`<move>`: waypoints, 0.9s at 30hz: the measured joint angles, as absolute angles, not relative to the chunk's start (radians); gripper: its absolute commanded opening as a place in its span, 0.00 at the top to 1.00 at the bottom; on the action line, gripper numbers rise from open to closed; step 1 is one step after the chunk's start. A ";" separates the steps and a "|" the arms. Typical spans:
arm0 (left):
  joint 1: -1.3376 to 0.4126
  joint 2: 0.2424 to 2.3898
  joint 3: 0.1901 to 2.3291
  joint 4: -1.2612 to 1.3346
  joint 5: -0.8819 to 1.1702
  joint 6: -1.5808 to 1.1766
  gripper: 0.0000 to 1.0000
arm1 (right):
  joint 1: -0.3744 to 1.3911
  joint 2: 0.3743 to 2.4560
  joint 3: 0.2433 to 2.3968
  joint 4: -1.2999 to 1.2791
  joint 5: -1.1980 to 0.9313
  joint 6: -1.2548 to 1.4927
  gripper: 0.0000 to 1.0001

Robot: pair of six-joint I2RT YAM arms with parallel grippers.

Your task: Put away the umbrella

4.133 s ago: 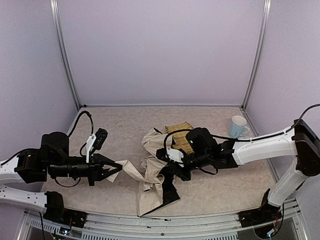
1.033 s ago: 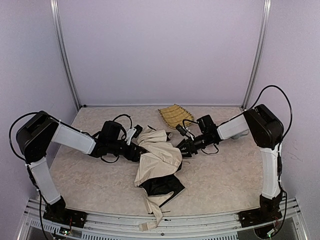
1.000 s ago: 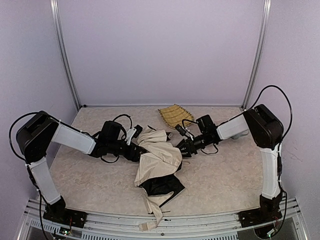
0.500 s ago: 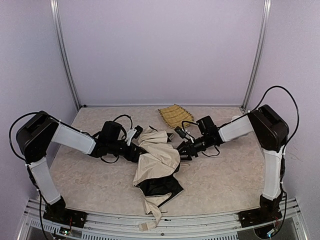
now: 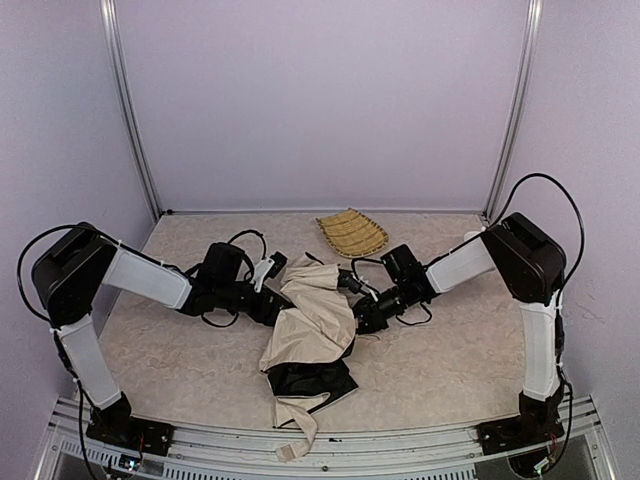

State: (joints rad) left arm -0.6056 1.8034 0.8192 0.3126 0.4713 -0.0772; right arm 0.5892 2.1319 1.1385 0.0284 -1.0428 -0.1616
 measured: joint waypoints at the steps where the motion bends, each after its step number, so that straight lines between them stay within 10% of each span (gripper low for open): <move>1: -0.606 1.801 0.818 0.312 0.471 -0.077 0.28 | 0.589 2.132 1.137 0.028 -1.046 -0.160 1.00; 27: -0.577 1.206 0.736 0.225 0.168 0.032 0.21 | 0.589 1.649 1.136 0.163 -0.759 -0.256 1.00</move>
